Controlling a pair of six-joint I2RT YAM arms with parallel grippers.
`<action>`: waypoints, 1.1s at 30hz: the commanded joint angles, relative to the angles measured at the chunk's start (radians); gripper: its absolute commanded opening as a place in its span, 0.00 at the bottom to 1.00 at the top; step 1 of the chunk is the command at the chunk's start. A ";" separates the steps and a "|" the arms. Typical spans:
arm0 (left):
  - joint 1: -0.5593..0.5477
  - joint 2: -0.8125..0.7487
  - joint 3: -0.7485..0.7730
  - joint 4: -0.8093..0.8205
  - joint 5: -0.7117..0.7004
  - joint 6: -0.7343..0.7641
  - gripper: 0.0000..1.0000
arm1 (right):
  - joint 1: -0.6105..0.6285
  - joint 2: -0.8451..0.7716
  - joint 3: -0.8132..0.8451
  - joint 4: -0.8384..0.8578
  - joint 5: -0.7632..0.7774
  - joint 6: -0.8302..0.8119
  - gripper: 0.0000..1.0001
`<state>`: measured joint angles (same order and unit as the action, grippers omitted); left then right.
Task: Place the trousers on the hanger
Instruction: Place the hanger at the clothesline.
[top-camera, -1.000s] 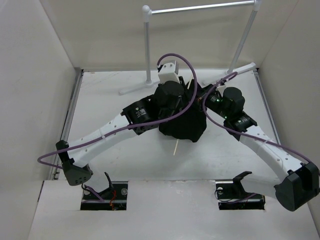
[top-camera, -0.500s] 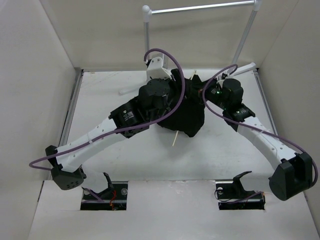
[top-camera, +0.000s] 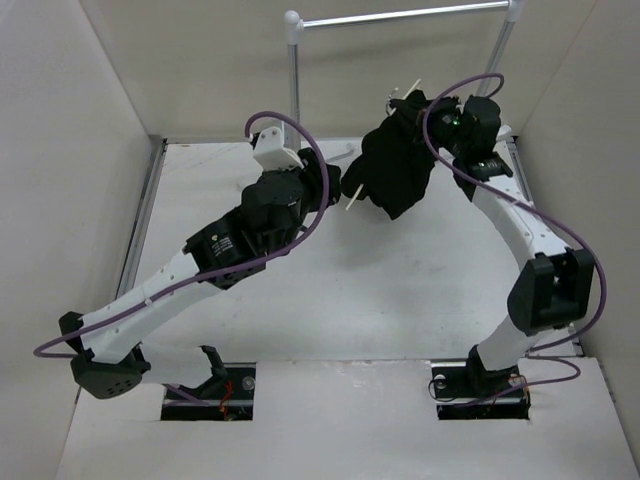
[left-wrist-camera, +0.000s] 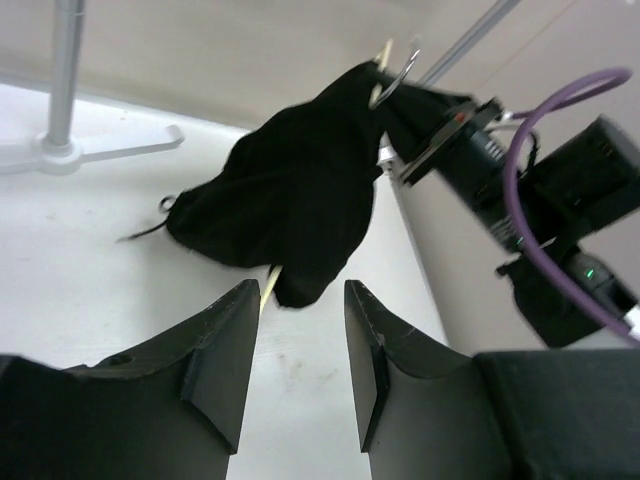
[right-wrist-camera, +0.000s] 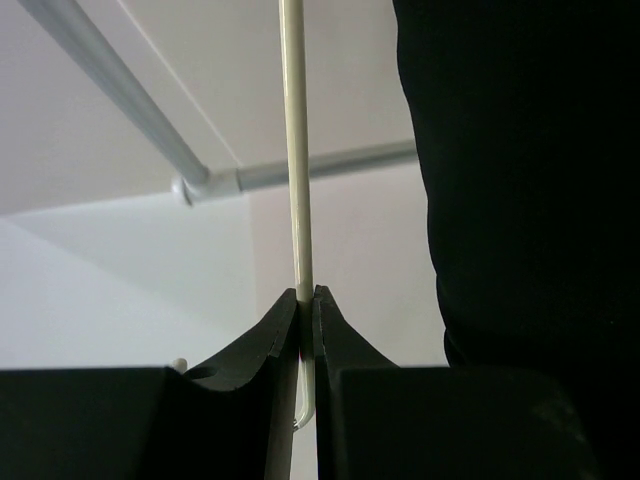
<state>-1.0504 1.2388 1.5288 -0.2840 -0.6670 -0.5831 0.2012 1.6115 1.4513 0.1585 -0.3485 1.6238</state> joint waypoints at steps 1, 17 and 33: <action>0.022 -0.064 -0.047 -0.036 -0.043 -0.033 0.36 | -0.021 0.054 0.182 0.144 -0.006 0.090 0.09; 0.191 -0.131 -0.167 -0.138 0.044 -0.130 0.36 | -0.019 0.531 0.938 -0.029 0.131 0.280 0.08; 0.267 -0.128 -0.231 -0.133 0.127 -0.170 0.35 | -0.041 0.783 1.357 -0.212 0.215 0.346 0.09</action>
<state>-0.7948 1.1347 1.3071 -0.4320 -0.5583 -0.7395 0.1692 2.4138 2.7266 -0.1352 -0.1627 1.9259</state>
